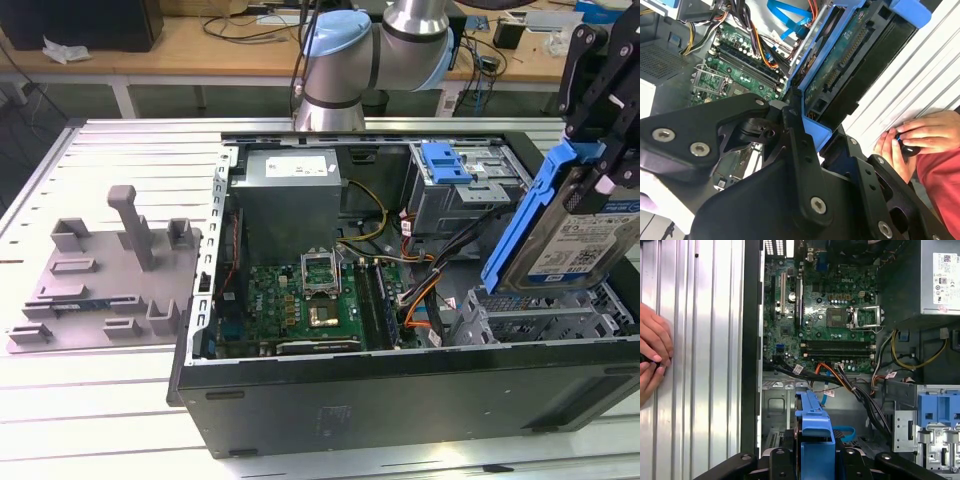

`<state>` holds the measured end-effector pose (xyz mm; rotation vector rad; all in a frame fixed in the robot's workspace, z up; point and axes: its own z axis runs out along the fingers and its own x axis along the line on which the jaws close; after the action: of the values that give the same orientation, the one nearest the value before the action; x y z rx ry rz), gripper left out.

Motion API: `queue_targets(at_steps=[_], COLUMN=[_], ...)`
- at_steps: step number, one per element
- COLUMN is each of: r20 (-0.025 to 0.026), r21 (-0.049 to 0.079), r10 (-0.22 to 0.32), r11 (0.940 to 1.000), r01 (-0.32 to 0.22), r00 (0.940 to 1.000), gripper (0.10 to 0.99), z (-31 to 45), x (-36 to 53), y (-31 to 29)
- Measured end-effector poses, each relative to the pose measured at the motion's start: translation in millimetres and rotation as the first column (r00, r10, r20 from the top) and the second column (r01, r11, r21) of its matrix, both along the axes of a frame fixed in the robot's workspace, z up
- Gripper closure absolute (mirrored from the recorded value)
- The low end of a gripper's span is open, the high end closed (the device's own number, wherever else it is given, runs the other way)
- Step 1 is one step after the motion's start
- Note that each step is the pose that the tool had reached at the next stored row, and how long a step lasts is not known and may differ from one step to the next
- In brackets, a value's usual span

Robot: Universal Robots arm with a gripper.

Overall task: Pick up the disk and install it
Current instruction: 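Insert the disk into the insertion slot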

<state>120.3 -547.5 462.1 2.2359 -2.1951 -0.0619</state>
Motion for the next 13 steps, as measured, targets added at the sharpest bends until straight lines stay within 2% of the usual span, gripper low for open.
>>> queue_targets(at_steps=[13], r20=[0.0000], r21=[-0.001], r10=[0.019], r11=[0.9998], r01=[-0.019], r00=[0.9998], gripper=[0.718], z=[-2.9], x=[0.0], y=[0.0])
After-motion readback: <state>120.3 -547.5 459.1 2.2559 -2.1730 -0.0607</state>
